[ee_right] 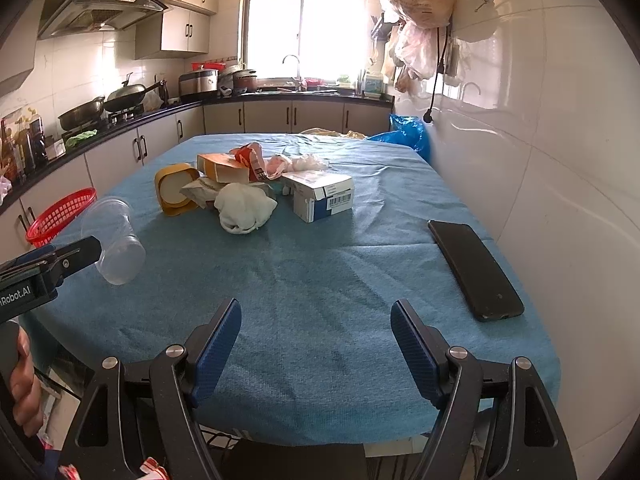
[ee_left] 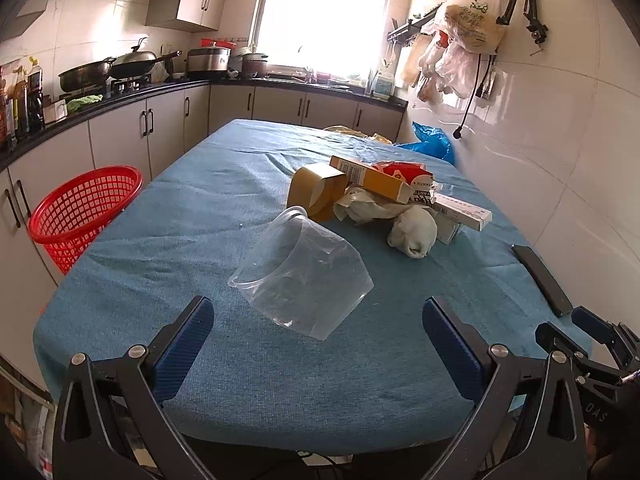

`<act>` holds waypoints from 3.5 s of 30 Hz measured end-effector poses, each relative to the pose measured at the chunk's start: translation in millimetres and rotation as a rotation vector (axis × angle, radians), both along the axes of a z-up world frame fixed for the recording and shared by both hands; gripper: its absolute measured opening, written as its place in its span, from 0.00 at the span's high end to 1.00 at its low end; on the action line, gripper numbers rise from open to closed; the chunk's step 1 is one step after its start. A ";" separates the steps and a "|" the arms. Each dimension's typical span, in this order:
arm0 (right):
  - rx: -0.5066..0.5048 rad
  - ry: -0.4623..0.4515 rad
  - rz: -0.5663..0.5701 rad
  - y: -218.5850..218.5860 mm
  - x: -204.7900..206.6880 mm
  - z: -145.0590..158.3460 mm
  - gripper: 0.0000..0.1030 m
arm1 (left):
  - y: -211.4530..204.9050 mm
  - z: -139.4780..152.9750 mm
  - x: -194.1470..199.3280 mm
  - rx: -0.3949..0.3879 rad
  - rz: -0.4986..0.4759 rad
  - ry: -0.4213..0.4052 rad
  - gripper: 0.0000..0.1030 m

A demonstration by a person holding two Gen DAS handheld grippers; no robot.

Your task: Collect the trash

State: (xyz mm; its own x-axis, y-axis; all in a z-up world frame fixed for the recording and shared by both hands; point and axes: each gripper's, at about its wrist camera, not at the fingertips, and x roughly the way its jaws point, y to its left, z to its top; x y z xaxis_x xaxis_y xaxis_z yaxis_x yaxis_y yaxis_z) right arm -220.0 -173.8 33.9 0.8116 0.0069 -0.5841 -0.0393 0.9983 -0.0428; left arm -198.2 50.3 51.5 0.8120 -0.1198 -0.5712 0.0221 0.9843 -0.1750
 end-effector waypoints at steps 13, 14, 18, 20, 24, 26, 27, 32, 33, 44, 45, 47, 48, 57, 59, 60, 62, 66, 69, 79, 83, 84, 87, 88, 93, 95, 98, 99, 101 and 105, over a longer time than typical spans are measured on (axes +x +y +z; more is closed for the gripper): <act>0.001 0.005 0.004 1.4 -0.9 -1.0 0.21 | 2.1 -1.5 1.6 0.000 0.002 0.008 0.00; 0.001 0.006 0.004 1.5 -0.7 -1.1 0.21 | 2.4 -1.5 1.8 0.000 0.002 0.008 0.00; 0.000 0.010 0.007 2.1 -0.2 -2.0 0.21 | 2.4 -2.1 1.8 0.000 0.001 0.010 0.00; 0.000 0.012 0.008 2.3 0.1 -2.3 0.21 | 2.3 -2.6 2.9 0.000 0.001 0.014 0.00; 0.003 0.017 0.009 2.4 1.2 -3.4 0.21 | 3.9 -4.3 5.8 -0.005 0.005 0.025 0.00; 0.005 0.021 0.009 2.5 1.4 -4.4 0.21 | 4.6 -5.6 7.0 -0.008 0.006 0.032 0.00; 0.005 0.022 0.010 2.6 1.6 -4.4 0.21 | 4.5 -6.1 7.6 -0.009 0.006 0.034 0.00; 0.009 0.024 0.008 1.1 2.8 -4.7 0.21 | 5.6 -8.0 9.9 -0.015 0.010 0.047 0.00; 0.011 0.023 0.007 0.2 2.8 -4.6 0.21 | 6.9 -7.7 10.4 -0.020 0.012 0.048 0.00; 0.026 0.042 0.003 -4.4 6.8 -9.9 0.21 | 49.2 -25.2 50.8 -0.290 0.012 0.234 0.16; 0.027 0.044 0.002 -4.7 6.9 -10.4 0.21 | 49.8 -28.4 53.8 -0.307 0.008 0.250 0.19; 0.029 0.048 0.000 -6.1 7.4 -11.8 0.21 | 46.4 -32.4 62.8 -0.326 -0.008 0.277 0.22; 0.030 0.049 -0.001 -6.5 7.6 -12.1 0.21 | 43.9 -32.7 65.8 -0.327 -0.014 0.279 0.23; 0.063 0.069 -0.004 -16.4 14.2 -16.8 0.21 | 11.4 -29.6 110.0 -0.228 -0.080 0.282 0.42; 0.079 0.072 -0.007 -22.9 19.5 -16.4 0.25 | 2.2 -31.6 116.1 -0.213 -0.109 0.287 0.46; 0.084 0.075 -0.005 -25.5 22.0 -15.2 0.27 | -0.8 -31.2 117.3 -0.207 -0.111 0.281 0.49; 0.156 0.095 0.029 -35.8 32.3 -10.5 0.33 | -7.5 -28.3 117.8 -0.176 -0.117 0.262 0.55; 0.392 0.160 0.097 -62.3 62.9 -2.7 0.39 | -14.6 -23.0 113.0 -0.108 -0.116 0.204 0.62; 0.529 0.180 0.089 -79.3 89.7 0.4 0.40 | -14.1 -20.6 106.3 -0.074 -0.103 0.161 0.62; 0.785 0.243 0.033 -91.7 182.2 -23.1 0.50 | -13.2 -8.1 89.8 0.023 -0.089 0.046 0.62; 0.809 0.239 0.016 -88.4 203.4 -27.9 0.54 | -12.8 -6.6 88.2 0.038 -0.083 0.023 0.62; 0.816 0.241 0.019 -87.0 208.8 -30.1 0.59 | -13.6 -7.0 89.1 0.043 -0.082 0.019 0.62; 0.825 0.250 0.039 -82.2 215.5 -34.7 0.77 | -11.9 -7.8 88.8 0.047 -0.078 0.013 0.62; 0.821 0.234 0.048 -82.1 213.4 -33.0 0.81 | -10.9 -7.8 88.9 0.045 -0.077 0.011 0.62; 0.730 0.093 0.048 -79.2 174.4 -8.1 0.88 | -5.3 -6.6 86.5 0.044 -0.061 -0.006 0.62; 0.685 0.045 0.045 -75.9 153.6 1.4 0.88 | -3.2 -4.6 83.4 0.039 -0.058 -0.017 0.62; 0.632 -0.010 0.052 -68.9 127.7 13.4 0.88 | -1.8 -2.2 77.5 0.043 -0.054 -0.034 0.62; 0.616 -0.022 0.058 -66.7 121.9 16.7 0.88 | -1.1 -0.3 75.2 0.045 -0.054 -0.040 0.62; 0.571 -0.051 0.079 -56.6 108.4 24.0 0.88 | -0.9 1.8 72.1 0.048 -0.052 -0.047 0.62; 0.501 -0.083 0.119 -34.5 92.1 32.8 0.88 | 2.7 6.2 66.6 0.054 -0.043 -0.055 0.62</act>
